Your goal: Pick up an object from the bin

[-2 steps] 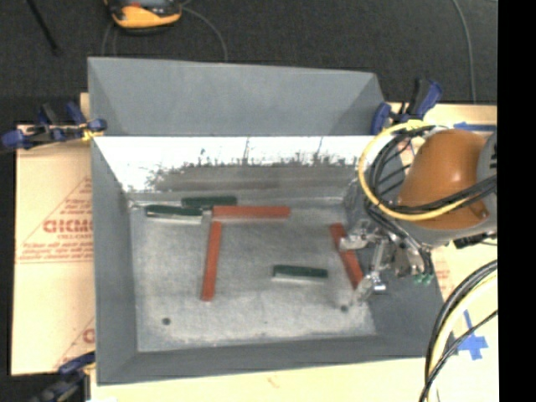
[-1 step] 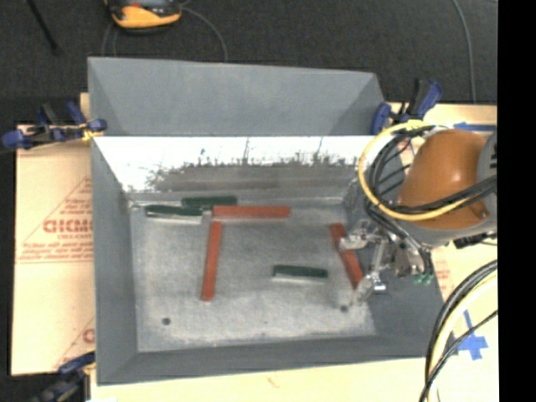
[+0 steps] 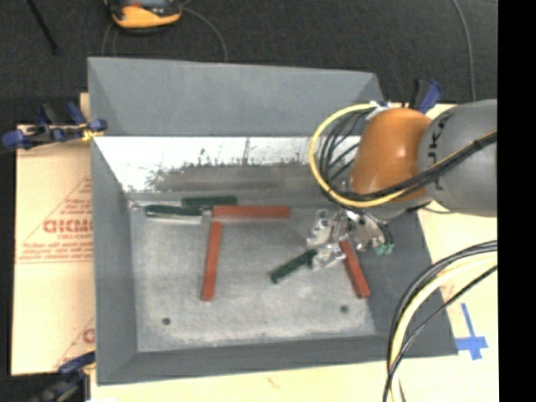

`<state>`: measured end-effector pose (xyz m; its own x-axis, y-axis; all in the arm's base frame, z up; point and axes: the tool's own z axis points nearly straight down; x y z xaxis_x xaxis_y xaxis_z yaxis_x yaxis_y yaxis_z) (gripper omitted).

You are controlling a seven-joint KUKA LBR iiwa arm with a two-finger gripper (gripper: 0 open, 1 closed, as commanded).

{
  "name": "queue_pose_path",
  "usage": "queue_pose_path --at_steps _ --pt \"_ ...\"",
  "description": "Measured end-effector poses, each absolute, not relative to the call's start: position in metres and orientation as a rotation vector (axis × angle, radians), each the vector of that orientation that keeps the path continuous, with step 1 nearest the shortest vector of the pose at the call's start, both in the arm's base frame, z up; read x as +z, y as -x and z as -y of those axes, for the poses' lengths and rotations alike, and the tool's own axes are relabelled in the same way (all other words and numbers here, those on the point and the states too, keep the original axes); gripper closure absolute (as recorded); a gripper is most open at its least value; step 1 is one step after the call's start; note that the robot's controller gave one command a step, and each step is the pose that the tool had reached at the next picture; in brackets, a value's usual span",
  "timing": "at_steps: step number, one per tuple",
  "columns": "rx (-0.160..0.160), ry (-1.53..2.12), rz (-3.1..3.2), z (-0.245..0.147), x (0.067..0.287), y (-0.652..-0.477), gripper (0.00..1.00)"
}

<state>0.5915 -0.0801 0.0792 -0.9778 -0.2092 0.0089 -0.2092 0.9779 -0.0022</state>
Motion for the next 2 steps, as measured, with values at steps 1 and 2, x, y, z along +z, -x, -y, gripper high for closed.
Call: queue_pose_path --at_steps 1,2 --pt "0.005 -0.33 3.117 0.08 0.079 -0.592 1.0" --pt "0.004 -0.299 3.134 0.099 0.266 -0.604 1.0"
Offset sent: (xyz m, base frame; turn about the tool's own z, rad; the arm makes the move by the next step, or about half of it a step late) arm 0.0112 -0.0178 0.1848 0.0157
